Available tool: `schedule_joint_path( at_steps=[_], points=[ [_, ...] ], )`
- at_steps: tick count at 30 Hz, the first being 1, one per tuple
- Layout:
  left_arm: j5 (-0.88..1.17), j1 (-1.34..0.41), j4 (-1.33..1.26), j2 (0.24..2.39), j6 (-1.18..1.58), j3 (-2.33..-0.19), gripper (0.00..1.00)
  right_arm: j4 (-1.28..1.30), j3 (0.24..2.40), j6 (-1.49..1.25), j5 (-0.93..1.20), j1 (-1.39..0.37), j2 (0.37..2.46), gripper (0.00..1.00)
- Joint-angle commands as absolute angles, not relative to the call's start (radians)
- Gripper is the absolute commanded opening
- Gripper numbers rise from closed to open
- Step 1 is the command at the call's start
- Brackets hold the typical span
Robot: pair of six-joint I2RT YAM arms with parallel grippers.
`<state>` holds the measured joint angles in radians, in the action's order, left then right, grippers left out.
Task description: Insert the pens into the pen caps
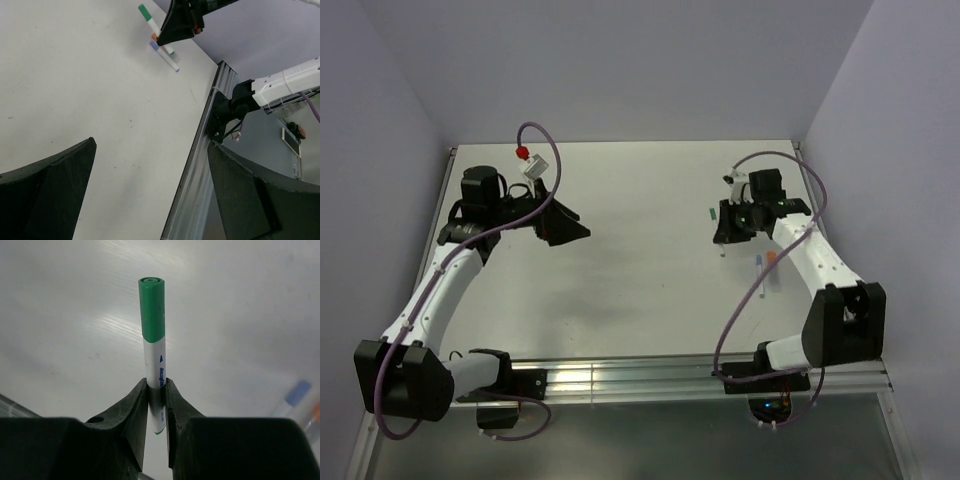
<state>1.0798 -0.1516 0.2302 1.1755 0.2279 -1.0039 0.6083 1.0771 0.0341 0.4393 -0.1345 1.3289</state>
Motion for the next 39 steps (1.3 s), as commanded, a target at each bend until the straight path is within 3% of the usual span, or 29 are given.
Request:
schedule_joint_path(
  at_steps=[1,16,23,39],
  points=[
    [1.068,-0.146,0.252,1.184,0.178,-1.025,1.0,0.771,1.031,0.088,0.291,-0.036,1.419,0.0],
    [1.114,-0.127,0.21,1.255,0.213,-1.031,0.99,0.801,0.951,0.029,0.048,0.066,1.585,0.0],
    [1.138,-0.126,0.163,1.276,0.238,-1.023,0.99,0.778,0.951,0.032,0.035,0.069,1.647,0.0],
    [1.154,-0.12,0.16,1.295,0.239,-1.011,0.99,0.801,1.011,0.012,0.008,0.078,1.755,0.17]
  ],
)
